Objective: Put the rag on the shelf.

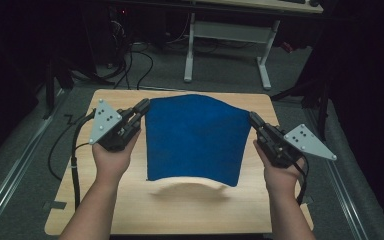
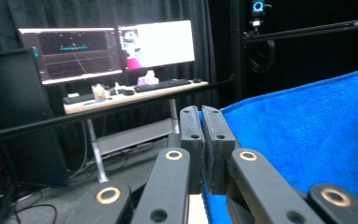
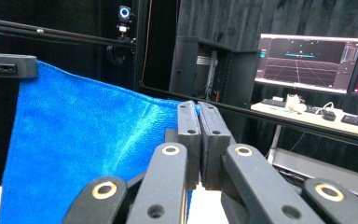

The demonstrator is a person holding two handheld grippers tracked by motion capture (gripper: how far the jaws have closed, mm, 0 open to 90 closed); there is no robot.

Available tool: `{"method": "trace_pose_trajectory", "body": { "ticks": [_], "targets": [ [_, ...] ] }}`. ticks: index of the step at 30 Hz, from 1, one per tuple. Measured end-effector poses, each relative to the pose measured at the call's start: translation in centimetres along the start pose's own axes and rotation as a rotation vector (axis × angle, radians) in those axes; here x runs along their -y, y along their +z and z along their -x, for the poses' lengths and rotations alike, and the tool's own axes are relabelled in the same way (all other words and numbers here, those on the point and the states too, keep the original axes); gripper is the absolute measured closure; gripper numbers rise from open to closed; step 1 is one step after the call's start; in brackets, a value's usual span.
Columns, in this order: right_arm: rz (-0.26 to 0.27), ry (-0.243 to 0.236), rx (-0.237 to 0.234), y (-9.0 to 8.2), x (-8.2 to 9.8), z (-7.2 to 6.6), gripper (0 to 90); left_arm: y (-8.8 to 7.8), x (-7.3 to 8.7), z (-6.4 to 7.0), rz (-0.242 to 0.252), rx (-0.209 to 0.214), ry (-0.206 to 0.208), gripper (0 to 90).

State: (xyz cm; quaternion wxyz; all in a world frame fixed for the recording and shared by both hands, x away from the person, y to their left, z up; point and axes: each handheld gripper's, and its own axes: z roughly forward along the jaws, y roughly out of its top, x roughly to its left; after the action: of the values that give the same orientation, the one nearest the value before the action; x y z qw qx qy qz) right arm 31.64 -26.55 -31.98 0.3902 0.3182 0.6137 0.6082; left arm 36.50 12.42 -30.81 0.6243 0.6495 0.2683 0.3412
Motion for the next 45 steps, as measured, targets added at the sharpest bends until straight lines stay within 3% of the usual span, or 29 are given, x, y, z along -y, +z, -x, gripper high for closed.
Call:
{"method": "trace_pose_trajectory", "body": {
  "ticks": [13,18,29,33,40,43,45],
  "targets": [
    [-0.025,0.015,0.018,2.4,-1.2,1.8,89.4,2.8,-0.6,-2.1,-0.043,-0.047,0.007,88.4],
    [-0.029,0.018,0.022,3.3,-1.4,2.2,89.4,3.3,-0.7,-2.8,-0.052,-0.042,-0.019,88.5],
    [-0.034,0.021,0.039,5.2,-2.2,3.0,89.5,4.6,-1.1,-4.6,-0.069,-0.088,-0.015,88.6],
    [-0.053,0.029,0.054,6.3,-2.0,3.6,89.5,5.4,-1.0,-5.4,-0.082,-0.106,-0.015,88.6],
    [-0.115,0.032,0.074,8.8,-1.3,5.2,89.5,7.8,0.1,-7.1,-0.15,-0.135,-0.017,88.6],
    [-0.139,0.035,0.085,10.1,-1.2,5.8,89.5,8.8,0.4,-7.9,-0.168,-0.13,-0.062,88.7],
    [-0.154,0.04,0.091,10.9,-1.1,6.3,89.5,9.5,0.6,-8.2,-0.185,-0.138,-0.056,88.7]
  ]
}}
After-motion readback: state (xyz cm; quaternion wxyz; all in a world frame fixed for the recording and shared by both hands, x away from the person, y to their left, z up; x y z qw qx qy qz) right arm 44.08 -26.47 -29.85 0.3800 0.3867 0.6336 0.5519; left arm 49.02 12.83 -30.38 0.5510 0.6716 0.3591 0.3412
